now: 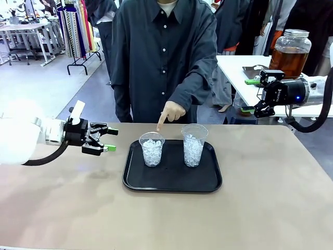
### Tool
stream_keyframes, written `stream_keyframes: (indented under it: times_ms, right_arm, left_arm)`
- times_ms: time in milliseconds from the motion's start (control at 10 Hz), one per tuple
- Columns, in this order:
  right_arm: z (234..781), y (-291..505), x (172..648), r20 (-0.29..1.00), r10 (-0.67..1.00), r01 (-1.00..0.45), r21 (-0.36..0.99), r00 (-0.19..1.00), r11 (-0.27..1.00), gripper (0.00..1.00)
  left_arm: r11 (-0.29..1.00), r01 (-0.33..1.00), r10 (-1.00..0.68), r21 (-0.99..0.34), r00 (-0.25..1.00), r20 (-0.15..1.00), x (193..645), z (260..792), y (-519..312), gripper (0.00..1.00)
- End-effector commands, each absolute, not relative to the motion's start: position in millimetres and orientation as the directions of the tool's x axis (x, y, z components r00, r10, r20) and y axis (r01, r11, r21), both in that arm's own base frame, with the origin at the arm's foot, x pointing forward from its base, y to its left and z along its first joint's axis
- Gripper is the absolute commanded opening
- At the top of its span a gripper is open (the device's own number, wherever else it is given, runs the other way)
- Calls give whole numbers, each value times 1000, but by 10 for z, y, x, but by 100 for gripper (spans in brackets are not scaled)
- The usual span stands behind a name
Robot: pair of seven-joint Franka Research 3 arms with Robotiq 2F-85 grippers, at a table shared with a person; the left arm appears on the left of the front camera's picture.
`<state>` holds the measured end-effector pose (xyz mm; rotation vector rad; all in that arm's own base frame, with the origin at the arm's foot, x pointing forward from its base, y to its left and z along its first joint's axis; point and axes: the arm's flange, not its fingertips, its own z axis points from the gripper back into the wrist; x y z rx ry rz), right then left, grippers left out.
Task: Pour the drink into the iced cup.
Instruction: Pick up the iced cup indicated by the human and present it to them.
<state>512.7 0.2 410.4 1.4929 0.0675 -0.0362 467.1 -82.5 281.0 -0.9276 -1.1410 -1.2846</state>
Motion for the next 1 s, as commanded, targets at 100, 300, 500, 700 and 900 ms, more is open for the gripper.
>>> stream_keyframes:
  times_ms: [100,300,500,700,900]
  right_arm:
    - [4119,6,5129,-64,15,63,995,998,79,100]
    - [4119,6,5129,-64,15,63,995,998,79,100]
    - [4119,6,5129,-64,15,63,995,998,79,100]
    - [4119,6,5129,-64,15,63,995,998,79,100]
    - [4119,6,5129,-64,15,63,995,998,79,100]
  left_arm:
    - [96,992,-230,87,-63,971,4671,2810,-825,100]
    - [96,992,-230,87,-63,971,4671,2810,-825,100]
    - [92,992,-230,82,-59,971,4670,2798,-841,100]
    - [96,993,-211,73,-51,976,4742,2667,-991,100]
    - [108,992,-209,66,-43,977,4800,2567,-1120,100]
